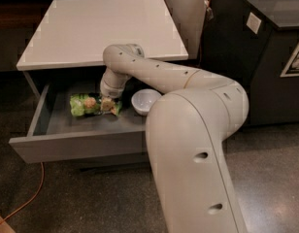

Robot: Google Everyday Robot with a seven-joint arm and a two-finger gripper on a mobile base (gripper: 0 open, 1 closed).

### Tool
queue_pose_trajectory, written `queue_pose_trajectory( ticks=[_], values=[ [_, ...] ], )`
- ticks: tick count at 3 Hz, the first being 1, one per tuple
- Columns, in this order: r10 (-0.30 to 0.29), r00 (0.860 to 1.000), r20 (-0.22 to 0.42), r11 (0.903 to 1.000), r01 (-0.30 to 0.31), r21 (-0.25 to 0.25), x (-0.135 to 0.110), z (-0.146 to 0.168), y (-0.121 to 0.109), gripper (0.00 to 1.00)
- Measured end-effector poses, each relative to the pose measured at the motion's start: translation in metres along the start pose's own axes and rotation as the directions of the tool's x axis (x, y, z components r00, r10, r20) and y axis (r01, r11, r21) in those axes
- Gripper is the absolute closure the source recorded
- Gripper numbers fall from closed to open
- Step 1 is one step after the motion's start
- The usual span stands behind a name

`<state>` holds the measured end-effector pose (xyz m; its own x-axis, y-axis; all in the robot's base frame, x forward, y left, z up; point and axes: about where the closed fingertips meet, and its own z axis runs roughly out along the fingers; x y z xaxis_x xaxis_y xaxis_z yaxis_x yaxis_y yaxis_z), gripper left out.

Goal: Pick green rice chip bag from top drawer and place on counter

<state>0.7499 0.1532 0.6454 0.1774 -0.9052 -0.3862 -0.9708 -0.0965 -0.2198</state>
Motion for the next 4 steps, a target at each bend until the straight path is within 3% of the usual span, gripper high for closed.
queue_pose_trajectory(
  ticks=[1, 3, 4],
  values=[
    [-0.031, 0.997, 0.073, 0.9995, 0.031, 0.009, -0.015, -0.028, 0.008, 0.99],
    [-0.143, 0.974, 0.177, 0.9897, 0.143, 0.013, -0.048, -0.074, 0.024, 1.0],
    [-0.22, 0.949, 0.226, 0.9755, 0.215, 0.046, -0.069, -0.112, 0.033, 1.0]
  ],
)
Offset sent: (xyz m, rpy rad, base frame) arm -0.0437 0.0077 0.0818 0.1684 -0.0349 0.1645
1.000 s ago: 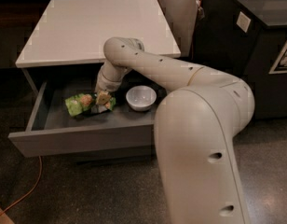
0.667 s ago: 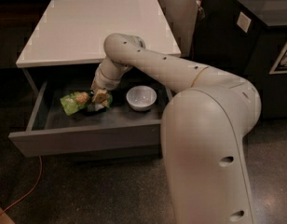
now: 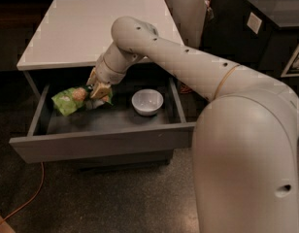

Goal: Pick green rice chip bag from top drawer and place on counter

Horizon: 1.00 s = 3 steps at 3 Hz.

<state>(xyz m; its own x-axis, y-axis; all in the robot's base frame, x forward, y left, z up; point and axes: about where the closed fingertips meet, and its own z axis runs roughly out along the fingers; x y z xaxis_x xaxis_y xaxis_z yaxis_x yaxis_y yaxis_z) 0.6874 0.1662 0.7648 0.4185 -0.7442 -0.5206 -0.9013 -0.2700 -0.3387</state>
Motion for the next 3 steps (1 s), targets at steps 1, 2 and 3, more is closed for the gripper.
queue_pose_trajectory(
  ticks=[1, 2, 3],
  values=[
    [-0.038, 0.999, 0.028, 0.9992, 0.037, 0.016, -0.016, -0.021, 0.0, 1.0],
    [-0.061, 0.998, 0.011, 0.9952, 0.06, 0.077, -0.019, -0.06, -0.013, 1.0],
    [-0.061, 0.998, -0.005, 0.9897, 0.061, 0.13, -0.011, -0.094, -0.032, 1.0]
  ],
)
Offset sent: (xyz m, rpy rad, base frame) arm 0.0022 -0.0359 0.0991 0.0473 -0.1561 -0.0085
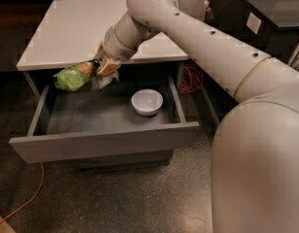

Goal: Pick green rice chip bag from top drawer and place on counter

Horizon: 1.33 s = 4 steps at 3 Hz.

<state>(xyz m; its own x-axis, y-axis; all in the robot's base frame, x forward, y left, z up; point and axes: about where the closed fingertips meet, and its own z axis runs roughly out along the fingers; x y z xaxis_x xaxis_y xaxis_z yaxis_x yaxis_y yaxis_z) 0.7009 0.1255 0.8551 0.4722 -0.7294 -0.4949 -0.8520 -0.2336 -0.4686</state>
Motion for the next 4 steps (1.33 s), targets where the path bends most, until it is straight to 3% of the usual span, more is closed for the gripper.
queue_pose_trajectory(
  ticks=[4],
  values=[
    [-0.021, 1.0, -0.011, 0.9936, 0.022, 0.111, 0.036, -0.047, -0.068, 1.0]
  ],
)
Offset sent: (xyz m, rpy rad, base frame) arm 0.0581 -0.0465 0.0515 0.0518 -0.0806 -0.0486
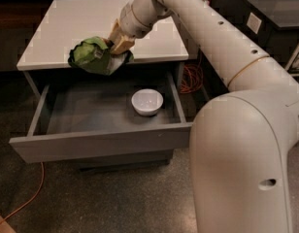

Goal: Pick green rice chip bag from top drawer and place on counter

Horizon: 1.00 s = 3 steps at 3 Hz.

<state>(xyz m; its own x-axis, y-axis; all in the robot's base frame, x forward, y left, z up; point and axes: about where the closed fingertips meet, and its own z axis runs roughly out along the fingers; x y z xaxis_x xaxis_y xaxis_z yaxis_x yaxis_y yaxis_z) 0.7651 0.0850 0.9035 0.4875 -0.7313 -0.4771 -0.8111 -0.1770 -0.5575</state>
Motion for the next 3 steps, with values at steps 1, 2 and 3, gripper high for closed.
queue_pose_trajectory(
  ticks=[1, 2, 3],
  values=[
    [-0.01, 1.0, -0.02, 0.9996, 0.011, 0.025, 0.01, -0.002, -0.016, 1.0],
    [-0.031, 0.999, -0.035, 0.9975, 0.033, 0.062, 0.014, -0.007, -0.037, 1.0],
    [-0.053, 0.998, -0.041, 0.9949, 0.056, 0.084, 0.013, -0.009, -0.05, 1.0]
  ],
)
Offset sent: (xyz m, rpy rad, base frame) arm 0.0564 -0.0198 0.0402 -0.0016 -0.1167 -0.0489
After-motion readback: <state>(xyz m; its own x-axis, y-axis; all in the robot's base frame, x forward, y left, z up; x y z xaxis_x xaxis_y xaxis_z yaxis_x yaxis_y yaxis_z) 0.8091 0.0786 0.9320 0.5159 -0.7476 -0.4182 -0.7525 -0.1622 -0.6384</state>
